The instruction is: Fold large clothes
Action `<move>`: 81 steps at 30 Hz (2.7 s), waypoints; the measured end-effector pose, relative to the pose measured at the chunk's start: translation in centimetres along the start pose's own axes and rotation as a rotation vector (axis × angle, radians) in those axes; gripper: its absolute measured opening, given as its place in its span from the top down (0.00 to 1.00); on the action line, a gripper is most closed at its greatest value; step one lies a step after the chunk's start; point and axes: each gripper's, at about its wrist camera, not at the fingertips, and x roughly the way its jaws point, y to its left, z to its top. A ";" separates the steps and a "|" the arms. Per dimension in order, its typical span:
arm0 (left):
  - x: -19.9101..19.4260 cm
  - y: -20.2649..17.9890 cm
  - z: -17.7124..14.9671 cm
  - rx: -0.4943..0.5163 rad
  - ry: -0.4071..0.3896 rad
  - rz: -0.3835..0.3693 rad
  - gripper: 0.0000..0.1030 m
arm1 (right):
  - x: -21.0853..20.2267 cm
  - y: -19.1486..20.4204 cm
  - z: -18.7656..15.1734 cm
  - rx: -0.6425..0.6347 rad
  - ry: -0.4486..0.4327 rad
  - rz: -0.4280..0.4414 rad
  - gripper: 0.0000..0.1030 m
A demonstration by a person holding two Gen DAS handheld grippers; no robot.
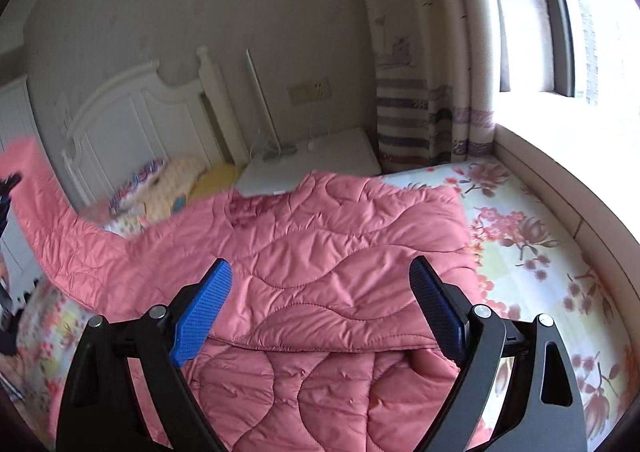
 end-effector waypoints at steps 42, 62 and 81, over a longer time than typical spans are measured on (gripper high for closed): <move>-2.4 17.3 -4.5 -0.167 0.264 0.223 0.03 | 11.1 4.3 -3.4 -0.201 0.290 -0.065 0.49; 7.7 20.8 -1.5 -0.330 0.429 0.046 0.08 | 10.9 3.8 -3.8 -0.194 0.274 -0.030 0.48; 15.5 25.6 -1.2 -0.406 0.501 0.119 0.05 | 10.9 3.2 -3.8 -0.155 0.276 0.027 0.47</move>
